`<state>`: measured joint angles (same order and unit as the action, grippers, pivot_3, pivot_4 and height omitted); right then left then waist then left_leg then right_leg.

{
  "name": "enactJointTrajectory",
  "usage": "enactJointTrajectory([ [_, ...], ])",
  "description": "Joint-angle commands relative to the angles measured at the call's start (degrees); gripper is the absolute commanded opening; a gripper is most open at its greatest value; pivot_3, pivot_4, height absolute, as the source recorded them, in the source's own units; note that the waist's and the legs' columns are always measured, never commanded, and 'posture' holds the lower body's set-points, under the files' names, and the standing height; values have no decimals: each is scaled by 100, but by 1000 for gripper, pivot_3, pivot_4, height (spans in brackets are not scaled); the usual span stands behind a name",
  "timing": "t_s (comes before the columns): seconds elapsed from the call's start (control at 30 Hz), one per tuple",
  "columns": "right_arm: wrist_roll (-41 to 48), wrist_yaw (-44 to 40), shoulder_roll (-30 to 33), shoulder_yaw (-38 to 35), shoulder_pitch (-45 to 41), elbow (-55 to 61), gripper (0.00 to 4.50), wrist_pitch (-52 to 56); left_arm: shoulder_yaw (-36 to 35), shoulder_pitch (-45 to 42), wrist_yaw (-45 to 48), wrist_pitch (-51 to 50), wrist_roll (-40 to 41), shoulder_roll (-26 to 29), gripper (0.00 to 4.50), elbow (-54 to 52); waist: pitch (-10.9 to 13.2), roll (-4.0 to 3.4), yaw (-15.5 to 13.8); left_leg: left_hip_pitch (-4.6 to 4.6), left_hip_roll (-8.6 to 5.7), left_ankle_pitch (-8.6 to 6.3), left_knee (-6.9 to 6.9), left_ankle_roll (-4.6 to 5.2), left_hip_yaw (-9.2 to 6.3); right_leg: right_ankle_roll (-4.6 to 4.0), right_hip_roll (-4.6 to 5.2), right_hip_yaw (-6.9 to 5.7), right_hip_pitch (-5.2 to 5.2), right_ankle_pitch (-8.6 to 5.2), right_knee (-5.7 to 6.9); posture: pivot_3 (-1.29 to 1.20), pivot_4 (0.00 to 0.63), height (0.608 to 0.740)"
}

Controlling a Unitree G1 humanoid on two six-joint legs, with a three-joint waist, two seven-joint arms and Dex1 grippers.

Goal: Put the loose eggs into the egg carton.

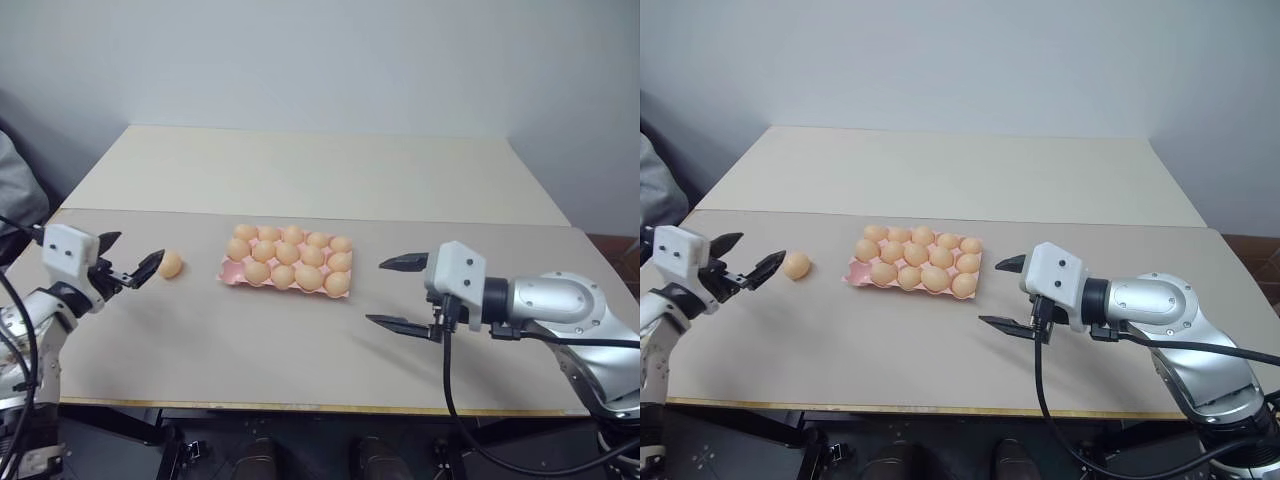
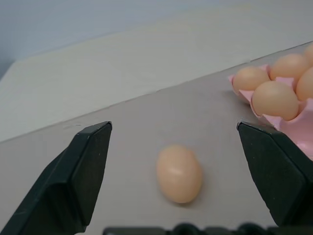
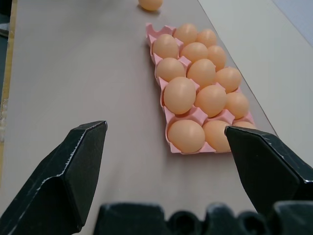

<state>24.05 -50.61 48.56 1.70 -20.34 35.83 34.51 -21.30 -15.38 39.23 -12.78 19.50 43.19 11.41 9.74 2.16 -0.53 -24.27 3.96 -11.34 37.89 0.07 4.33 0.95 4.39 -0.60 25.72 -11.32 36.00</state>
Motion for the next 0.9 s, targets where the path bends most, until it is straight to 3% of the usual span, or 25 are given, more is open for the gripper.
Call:
enactJointTrajectory([
  [0.03, 9, 102, 75, -114, 35, 252, 4500, 81, 224, -437, -196, 200, -256, -107, 4469, 433, 0, 0, -7, 1, 0, 0, 0, 0, 0, 0, 0, 0, -1, 0, 1, 0, 150, 740],
  [0.37, -11, 150, 473, -519, 470, 435, 4500, 179, 760, -1311, -229, 432, -741, -321, 4469, 2010, -2, 5, -6, -1, -4, 0, 0, 1, 0, -2, 2, 1, -3, 4, -1, 0, 150, 740],
  [0.63, 264, 384, 367, -561, 375, 697, 4500, 532, 848, -1902, -174, 561, -802, -536, 4469, 2795, -2, 11, -17, -1, -3, 1, 0, 1, -6, 0, -1, -2, -4, 3, 3, 0, 150, 740],
  [0.73, 254, 433, 405, -573, 488, 731, 4500, 552, 956, -2084, 204, 705, -872, -441, 3894, 3097, -2, 11, -15, 1, -6, 1, 1, 1, -7, 0, 1, -1, -12, 5, -2, 0, 150, 740],
  [0.9, 316, 502, 405, -632, 501, 802, 4500, 632, 1073, -2273, 159, 789, -1144, -251, 2194, 3573, -2, 11, 2, 0, -5, 1, 1, 1, -7, 1, -1, -1, -11, 6, -5, 0, 150, 740],
])
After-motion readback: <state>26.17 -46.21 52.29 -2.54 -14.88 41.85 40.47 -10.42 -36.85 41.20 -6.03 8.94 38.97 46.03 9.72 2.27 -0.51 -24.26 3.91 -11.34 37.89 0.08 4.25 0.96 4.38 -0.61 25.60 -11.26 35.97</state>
